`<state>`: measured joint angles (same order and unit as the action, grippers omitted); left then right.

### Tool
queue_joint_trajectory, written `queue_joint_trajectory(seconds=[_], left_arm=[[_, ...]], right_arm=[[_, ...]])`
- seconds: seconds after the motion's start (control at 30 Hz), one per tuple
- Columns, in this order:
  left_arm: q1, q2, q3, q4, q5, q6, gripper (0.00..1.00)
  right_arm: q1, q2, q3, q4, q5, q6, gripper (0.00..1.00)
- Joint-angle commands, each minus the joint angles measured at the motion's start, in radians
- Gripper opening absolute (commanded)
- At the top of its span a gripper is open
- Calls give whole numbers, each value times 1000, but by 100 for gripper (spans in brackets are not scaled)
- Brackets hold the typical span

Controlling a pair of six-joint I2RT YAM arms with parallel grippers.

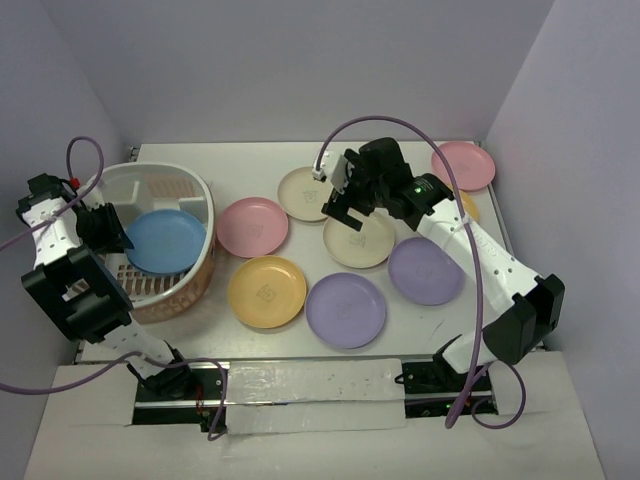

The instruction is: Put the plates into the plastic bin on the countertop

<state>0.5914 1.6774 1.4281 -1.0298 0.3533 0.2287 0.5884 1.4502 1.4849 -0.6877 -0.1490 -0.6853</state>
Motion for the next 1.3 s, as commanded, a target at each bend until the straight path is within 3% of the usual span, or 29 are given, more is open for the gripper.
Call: queue_joint_trajectory(seconds=[0.0,0.03,0.2,0.3,0.33,0.4,0.53,0.77,0.97,1.27], left_arm=[[-18,17,39,19,-8,-8,43],[-19,10,58,17,1,-5,57],[-65,-44,195,6,75,33,68],[-125,-105,348,23,107,96,87],[-219,-129,387,44,99,113,90],[-334,-157,408,68,33,159,89],[-669,-191,299,148,-88,144,85],[-1032,-115,37,307,-220,12,77],[-1116,56,21,348,-242,-76,71],[-1160,252,12,435,-302,-159,61]], right_arm=[[-7,6,42,-7,-27,26,100],[-15,9,46,-4,-30,33,100],[-63,26,65,10,-59,70,100],[-110,44,86,14,-87,98,100],[-142,66,96,13,-113,125,100],[-206,87,116,11,-134,155,100],[-327,160,155,4,-159,244,100],[-562,286,237,4,-129,331,100],[-671,364,304,-12,-132,331,100],[-682,362,286,21,-102,327,100]])
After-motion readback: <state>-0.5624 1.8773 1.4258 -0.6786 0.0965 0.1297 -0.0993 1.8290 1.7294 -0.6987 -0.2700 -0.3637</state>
